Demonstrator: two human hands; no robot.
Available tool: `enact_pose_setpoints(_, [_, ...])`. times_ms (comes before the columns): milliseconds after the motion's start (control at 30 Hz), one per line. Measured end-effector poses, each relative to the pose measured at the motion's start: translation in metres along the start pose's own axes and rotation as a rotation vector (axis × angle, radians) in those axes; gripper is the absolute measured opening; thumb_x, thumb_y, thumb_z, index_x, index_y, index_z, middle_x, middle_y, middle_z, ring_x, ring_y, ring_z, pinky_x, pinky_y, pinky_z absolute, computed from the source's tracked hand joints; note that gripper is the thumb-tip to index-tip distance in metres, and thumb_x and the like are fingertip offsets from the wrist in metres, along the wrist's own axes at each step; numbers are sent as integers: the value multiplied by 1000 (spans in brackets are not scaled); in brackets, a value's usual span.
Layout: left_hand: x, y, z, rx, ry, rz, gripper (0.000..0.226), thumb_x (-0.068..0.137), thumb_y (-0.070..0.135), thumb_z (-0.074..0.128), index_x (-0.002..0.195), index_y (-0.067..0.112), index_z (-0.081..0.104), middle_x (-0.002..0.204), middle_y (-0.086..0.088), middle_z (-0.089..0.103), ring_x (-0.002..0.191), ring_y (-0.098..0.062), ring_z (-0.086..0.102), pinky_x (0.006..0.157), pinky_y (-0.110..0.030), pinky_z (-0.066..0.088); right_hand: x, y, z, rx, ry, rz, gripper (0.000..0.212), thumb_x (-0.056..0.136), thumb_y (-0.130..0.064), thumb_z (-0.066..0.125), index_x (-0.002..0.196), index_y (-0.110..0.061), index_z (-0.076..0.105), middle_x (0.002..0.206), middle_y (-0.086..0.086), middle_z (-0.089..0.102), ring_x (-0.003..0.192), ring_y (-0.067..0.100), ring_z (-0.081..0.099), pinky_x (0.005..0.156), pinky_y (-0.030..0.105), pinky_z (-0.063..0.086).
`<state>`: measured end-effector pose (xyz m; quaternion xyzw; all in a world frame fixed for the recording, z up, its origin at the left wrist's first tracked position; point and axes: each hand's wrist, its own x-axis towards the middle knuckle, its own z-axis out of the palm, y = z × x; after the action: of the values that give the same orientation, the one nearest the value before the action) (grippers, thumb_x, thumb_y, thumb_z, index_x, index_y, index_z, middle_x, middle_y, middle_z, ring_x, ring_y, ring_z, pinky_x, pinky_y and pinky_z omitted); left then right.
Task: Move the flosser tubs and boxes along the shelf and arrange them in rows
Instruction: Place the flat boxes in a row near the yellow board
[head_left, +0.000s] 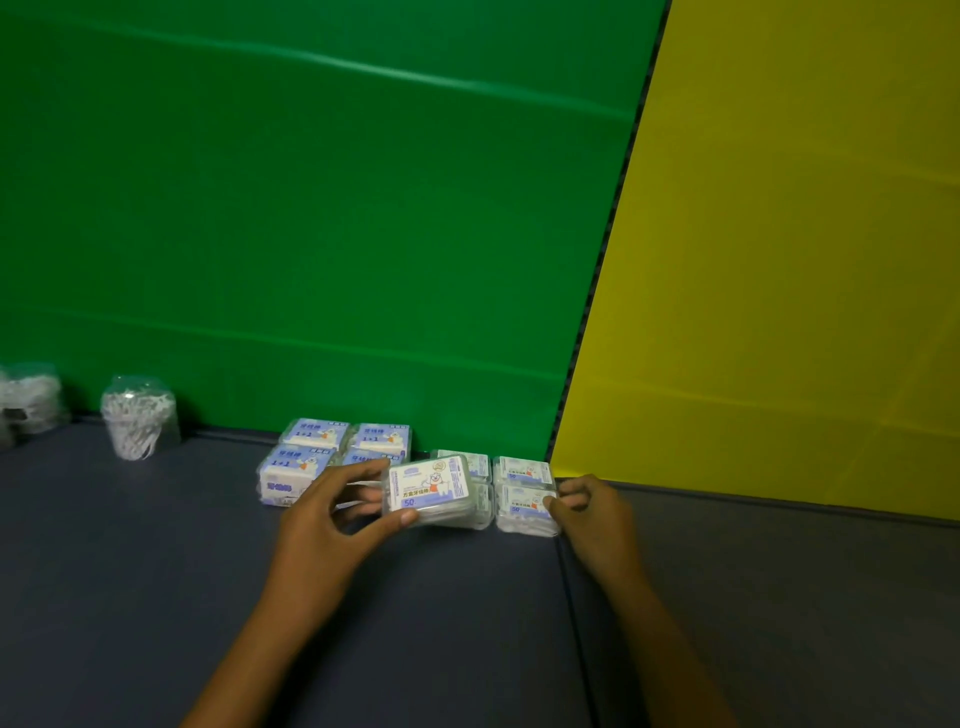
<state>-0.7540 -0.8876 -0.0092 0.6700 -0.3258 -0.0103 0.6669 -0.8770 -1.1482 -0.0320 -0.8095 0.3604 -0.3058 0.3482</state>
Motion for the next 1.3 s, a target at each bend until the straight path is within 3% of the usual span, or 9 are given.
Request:
enact_pose_setpoints(167, [-4, -3, 2, 73, -22, 20, 57, 57, 34, 81, 112, 27, 66, 98, 15, 67, 90, -3, 64, 81, -18, 54, 0, 0, -3, -85, -9, -112, 18, 86, -22, 73, 96, -15, 60, 94, 6, 65, 82, 17, 61, 65, 25, 47])
enact_pose_setpoints(367, [-8, -10, 11, 173, -66, 19, 60, 56, 38, 82, 113, 27, 66, 101, 10, 66, 90, -5, 63, 82, -22, 55, -5, -18, -28, -402, -8, -421, 36, 95, -33, 60, 126, -15, 55, 121, 5, 59, 112, 21, 53, 87, 33, 45])
enact_pose_setpoints(500, [-9, -14, 23, 230, -103, 12, 61, 56, 42, 81, 114, 28, 65, 102, 14, 65, 90, -2, 62, 81, -21, 55, -6, -29, -37, -636, -63, -466, 51, 98, -47, 48, 140, -18, 44, 134, 4, 53, 121, 22, 48, 95, 34, 42])
enact_pose_setpoints(633, [-10, -22, 32, 308, -145, -15, 59, 61, 37, 85, 115, 26, 65, 100, 14, 66, 89, -2, 63, 78, -13, 52, -6, -29, -37, -581, -106, -443, 56, 97, -55, 44, 141, -19, 42, 136, 2, 51, 123, 20, 46, 96, 33, 41])
enact_pose_setpoints(900, [-10, -26, 41, 433, -167, -72, 49, 73, 36, 80, 117, 22, 66, 90, 15, 66, 87, 1, 63, 75, -4, 44, -11, -25, -28, -477, -138, -415, 48, 97, -52, 47, 134, -21, 48, 128, 0, 54, 117, 17, 49, 92, 31, 43])
enact_pose_setpoints(1033, [-10, -22, 36, 471, -210, -45, 48, 75, 38, 78, 119, 23, 64, 101, 12, 65, 92, -3, 63, 83, -18, 51, -17, -35, -25, -482, -145, -417, 47, 97, -50, 48, 134, -20, 48, 129, 1, 54, 117, 18, 49, 92, 32, 44])
enact_pose_setpoints(1167, [-8, -8, 7, 554, -178, 40, 47, 78, 41, 75, 120, 25, 62, 114, 8, 63, 102, -8, 59, 90, -26, 49, -23, -57, -19, -524, -144, -451, 50, 97, -52, 46, 136, -20, 46, 131, 2, 53, 119, 19, 48, 95, 33, 43])
enact_pose_setpoints(1300, [2, 18, -47, 700, -98, 159, 40, 83, 46, 67, 120, 31, 60, 117, 10, 61, 105, -13, 59, 83, -34, 51, -37, -96, -5, -551, -125, -501, 59, 97, -57, 41, 142, -19, 41, 137, 1, 49, 124, 20, 45, 99, 34, 40])
